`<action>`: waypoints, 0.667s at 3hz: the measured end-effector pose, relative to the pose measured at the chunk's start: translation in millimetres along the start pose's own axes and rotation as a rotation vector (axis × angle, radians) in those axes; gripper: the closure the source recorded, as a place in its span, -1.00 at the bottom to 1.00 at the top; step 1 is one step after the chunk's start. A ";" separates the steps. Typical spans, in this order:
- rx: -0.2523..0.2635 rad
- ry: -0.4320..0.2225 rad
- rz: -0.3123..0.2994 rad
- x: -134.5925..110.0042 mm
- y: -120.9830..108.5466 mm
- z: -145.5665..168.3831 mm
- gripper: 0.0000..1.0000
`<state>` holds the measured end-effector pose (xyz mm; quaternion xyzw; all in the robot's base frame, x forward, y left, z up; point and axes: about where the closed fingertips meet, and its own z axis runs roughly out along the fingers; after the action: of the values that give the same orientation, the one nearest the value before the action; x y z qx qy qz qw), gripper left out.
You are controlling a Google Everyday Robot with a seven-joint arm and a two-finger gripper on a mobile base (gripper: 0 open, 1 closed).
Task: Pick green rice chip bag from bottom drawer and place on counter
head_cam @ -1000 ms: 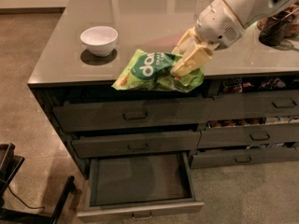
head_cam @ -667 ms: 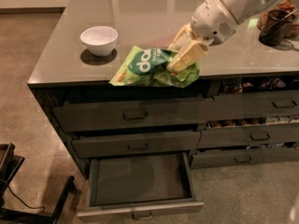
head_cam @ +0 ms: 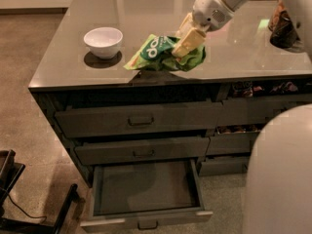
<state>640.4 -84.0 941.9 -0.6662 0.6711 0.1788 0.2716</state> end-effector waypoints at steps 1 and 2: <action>0.100 0.047 0.053 12.2 -33.9 0.7 1.00; 0.169 0.018 0.093 23.0 -57.9 3.9 1.00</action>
Offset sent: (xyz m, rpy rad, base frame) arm 0.0850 -0.0350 -0.0108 0.0525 -0.1258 -0.2698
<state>699.1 -102.8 932.1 -0.6105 0.7164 0.1280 0.3124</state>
